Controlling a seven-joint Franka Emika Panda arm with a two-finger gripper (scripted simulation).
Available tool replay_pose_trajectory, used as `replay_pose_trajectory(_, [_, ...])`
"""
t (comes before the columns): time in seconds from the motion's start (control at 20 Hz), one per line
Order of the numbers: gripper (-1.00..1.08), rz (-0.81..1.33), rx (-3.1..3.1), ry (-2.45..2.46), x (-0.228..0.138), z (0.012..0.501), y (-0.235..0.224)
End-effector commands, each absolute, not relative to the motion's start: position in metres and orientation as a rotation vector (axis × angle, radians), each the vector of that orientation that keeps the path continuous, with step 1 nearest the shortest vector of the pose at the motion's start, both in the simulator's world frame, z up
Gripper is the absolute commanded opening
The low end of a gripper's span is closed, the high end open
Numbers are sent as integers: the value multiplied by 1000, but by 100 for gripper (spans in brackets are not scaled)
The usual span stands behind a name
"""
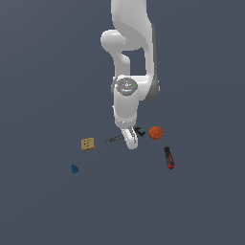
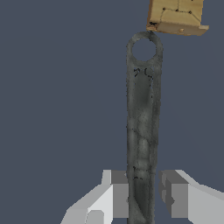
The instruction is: Pick up a designated object from a clutter of objects.
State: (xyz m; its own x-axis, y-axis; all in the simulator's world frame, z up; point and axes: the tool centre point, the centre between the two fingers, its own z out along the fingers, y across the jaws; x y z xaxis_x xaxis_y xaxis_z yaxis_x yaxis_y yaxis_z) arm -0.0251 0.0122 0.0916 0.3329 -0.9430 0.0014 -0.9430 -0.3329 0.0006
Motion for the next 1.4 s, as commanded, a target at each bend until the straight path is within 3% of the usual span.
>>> replay_pose_trajectory(0.0, [-100,2,2563,-1813,-14,113,16])
replay_pose_trajectory(1.35, [-100,1,2567,-1810,102,322,60])
